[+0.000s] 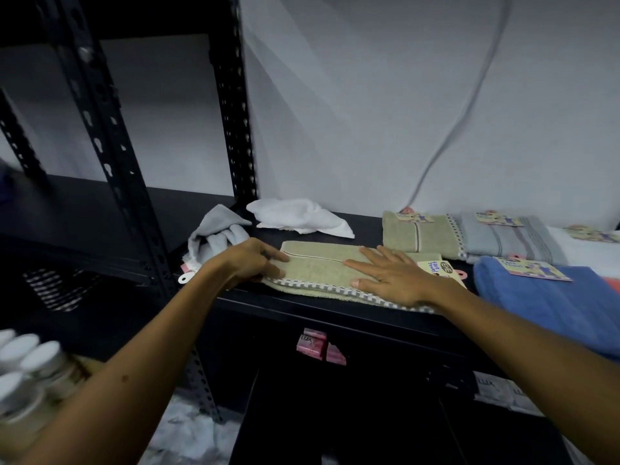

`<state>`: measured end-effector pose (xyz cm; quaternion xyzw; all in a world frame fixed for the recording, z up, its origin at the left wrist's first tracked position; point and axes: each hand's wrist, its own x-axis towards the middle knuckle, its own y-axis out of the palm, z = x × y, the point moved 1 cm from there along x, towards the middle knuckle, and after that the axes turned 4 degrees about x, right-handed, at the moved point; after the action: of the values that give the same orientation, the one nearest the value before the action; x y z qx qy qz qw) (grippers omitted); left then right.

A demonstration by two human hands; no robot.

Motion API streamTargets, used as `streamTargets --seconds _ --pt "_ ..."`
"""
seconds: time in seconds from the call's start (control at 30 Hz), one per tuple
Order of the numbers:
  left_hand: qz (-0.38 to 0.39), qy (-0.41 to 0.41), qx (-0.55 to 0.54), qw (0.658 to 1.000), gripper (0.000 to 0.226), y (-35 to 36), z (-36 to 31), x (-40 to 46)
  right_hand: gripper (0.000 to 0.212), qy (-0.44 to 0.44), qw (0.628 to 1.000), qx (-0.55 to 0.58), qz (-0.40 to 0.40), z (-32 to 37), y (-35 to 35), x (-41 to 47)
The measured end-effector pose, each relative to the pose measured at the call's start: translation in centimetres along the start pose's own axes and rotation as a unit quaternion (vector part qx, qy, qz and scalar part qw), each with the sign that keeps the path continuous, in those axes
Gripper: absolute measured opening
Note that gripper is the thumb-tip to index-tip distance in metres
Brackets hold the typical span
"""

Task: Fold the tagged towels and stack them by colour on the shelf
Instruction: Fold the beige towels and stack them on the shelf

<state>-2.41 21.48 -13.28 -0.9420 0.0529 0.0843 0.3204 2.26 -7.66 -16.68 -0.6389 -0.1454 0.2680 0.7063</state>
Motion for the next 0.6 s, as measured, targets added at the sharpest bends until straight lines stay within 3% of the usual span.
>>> streamTargets --seconds 0.13,0.17,0.23,0.33,0.37,0.43,0.5,0.6 --pt "-0.001 0.005 0.152 0.988 0.050 -0.3 -1.0 -0.2 0.071 0.016 1.000 0.010 -0.005 0.5 0.2 -0.1" --pt "-0.007 0.006 0.177 0.984 0.046 -0.3 -1.2 -0.2 0.071 0.021 1.000 0.007 -0.004 0.5 0.2 -0.1" --pt "-0.066 0.026 0.218 0.973 0.013 0.0 -1.5 0.4 0.069 0.029 1.000 -0.001 0.000 0.6 0.0 0.0" --pt "-0.209 0.137 0.260 0.933 0.005 1.8 -2.4 1.2 0.062 0.011 0.999 0.034 -0.014 1.3 -0.3 0.0" --pt "-0.205 0.190 0.258 0.925 0.013 2.7 -2.7 1.3 0.061 -0.007 0.998 0.052 -0.024 1.6 -0.4 -0.1" --pt "-0.095 0.266 0.250 0.926 0.032 4.2 -3.1 1.5 0.061 -0.055 0.995 0.069 -0.049 2.1 -0.7 -0.4" --pt "-0.006 0.291 0.263 0.920 0.040 5.2 -3.1 1.2 0.060 -0.100 0.990 0.061 -0.074 2.1 -0.8 -1.0" --pt "0.000 0.306 0.294 0.906 0.043 5.0 -2.0 1.4 0.055 -0.137 0.987 -0.003 -0.088 1.5 -1.2 -2.0"
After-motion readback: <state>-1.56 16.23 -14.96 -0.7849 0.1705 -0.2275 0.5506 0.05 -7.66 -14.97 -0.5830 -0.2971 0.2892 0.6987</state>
